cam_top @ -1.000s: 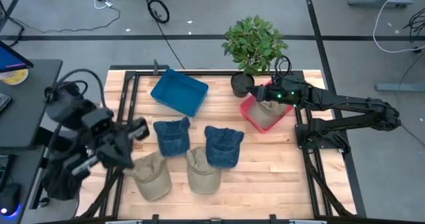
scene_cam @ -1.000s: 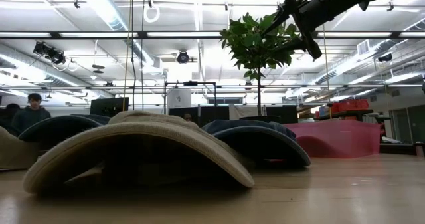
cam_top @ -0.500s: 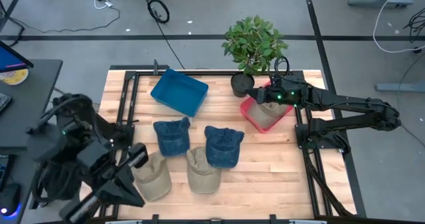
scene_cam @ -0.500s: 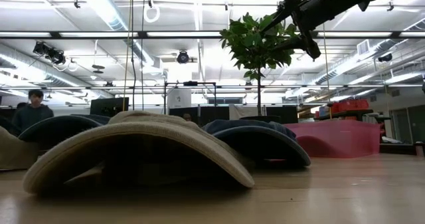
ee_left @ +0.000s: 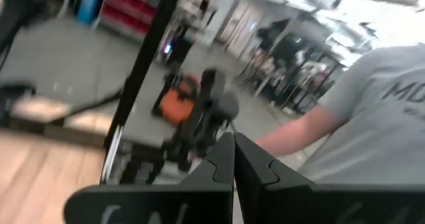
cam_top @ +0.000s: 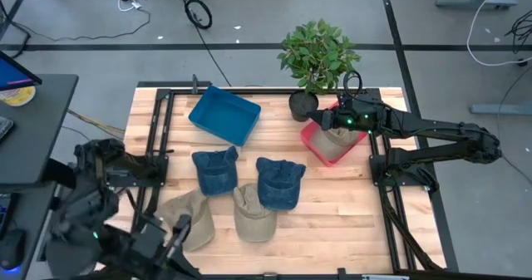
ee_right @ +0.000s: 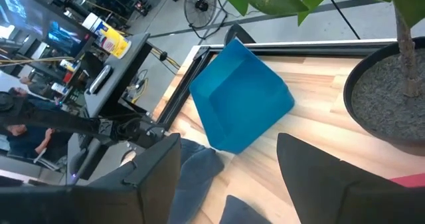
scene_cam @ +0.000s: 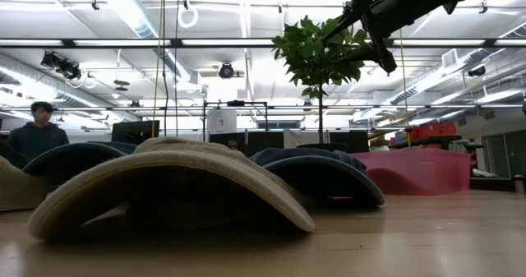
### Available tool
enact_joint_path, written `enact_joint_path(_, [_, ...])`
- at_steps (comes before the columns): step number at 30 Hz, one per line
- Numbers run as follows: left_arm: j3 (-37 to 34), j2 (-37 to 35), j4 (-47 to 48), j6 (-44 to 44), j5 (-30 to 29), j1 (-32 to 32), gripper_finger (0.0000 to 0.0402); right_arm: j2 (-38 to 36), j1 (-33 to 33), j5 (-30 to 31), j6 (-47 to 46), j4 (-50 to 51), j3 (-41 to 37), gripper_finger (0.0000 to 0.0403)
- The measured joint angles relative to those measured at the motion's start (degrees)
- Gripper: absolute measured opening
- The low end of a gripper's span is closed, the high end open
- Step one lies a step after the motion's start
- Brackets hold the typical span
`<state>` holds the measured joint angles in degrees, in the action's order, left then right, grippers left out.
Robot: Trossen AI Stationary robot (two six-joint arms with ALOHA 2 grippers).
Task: Pick & Place hat
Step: Put the left brown cap into the red bin
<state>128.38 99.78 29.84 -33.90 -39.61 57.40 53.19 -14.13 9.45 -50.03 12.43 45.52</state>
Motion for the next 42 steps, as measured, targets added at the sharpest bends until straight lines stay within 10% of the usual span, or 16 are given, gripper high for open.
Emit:
enact_joint_path(24, [0.0, 14.4, 37.8, -38.7, 21.5, -1.7, 0.0003, 0.0, 0.0, 0.0, 3.6, 0.4, 0.0, 0.0251])
enact_joint_path(42, [-0.1, 26.3, 60.1, -36.4, 26.5, -2.0, 0.0002, 0.1, 0.0, 0.0, 3.9, 0.5, 0.0, 0.0251])
